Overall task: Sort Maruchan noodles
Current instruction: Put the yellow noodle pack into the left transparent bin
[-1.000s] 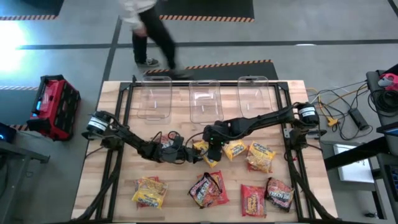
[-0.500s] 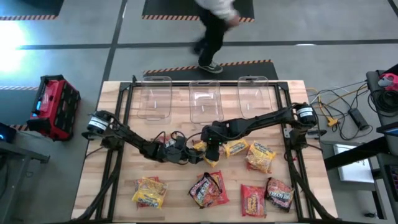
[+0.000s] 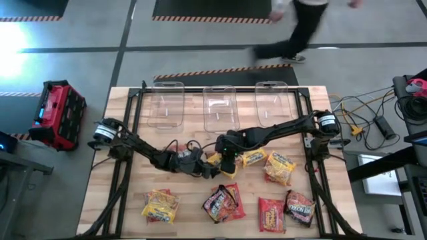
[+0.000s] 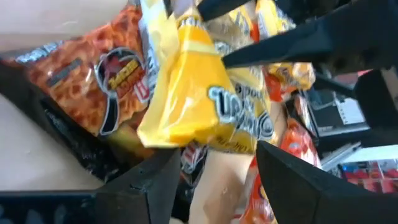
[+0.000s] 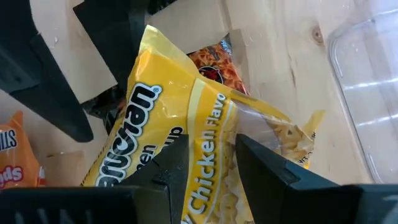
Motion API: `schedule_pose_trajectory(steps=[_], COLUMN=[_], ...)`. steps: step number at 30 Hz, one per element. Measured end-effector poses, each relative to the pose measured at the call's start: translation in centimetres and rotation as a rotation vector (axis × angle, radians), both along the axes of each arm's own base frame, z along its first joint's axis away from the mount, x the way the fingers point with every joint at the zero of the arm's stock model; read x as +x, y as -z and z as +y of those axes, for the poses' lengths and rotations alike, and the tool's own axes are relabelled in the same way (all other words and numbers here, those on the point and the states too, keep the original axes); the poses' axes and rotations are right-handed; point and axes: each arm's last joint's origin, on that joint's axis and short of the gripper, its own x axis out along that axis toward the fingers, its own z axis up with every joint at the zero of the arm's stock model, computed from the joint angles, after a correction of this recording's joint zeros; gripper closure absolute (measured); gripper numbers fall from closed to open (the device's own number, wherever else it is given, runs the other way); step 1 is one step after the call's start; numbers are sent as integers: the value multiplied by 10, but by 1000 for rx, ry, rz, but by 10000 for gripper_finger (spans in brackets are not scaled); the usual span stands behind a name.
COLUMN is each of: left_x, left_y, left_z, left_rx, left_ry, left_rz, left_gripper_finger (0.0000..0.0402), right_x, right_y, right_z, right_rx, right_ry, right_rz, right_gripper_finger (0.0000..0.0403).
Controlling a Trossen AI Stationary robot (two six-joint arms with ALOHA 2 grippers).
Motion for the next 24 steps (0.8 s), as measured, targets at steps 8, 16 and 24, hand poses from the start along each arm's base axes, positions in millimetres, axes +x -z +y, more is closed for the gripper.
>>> schedule_pose_trajectory(steps=[8, 16, 24], left_x=[-2, 5, 8], left_y=[2, -3, -4], left_z=[4, 13, 21], left_rx=[-9, 3, 1], left_ry=[-34, -95, -127], left_rz=[47, 8, 14], left_gripper_finger=[203, 203, 203], right_x=[0, 1, 1], right_y=[0, 0, 0], right_z=[0, -1, -1], right_rx=[-4, 1, 2], right_ry=[7, 30, 33], right_rz=[3, -8, -15], right_gripper_finger=[280, 280, 280])
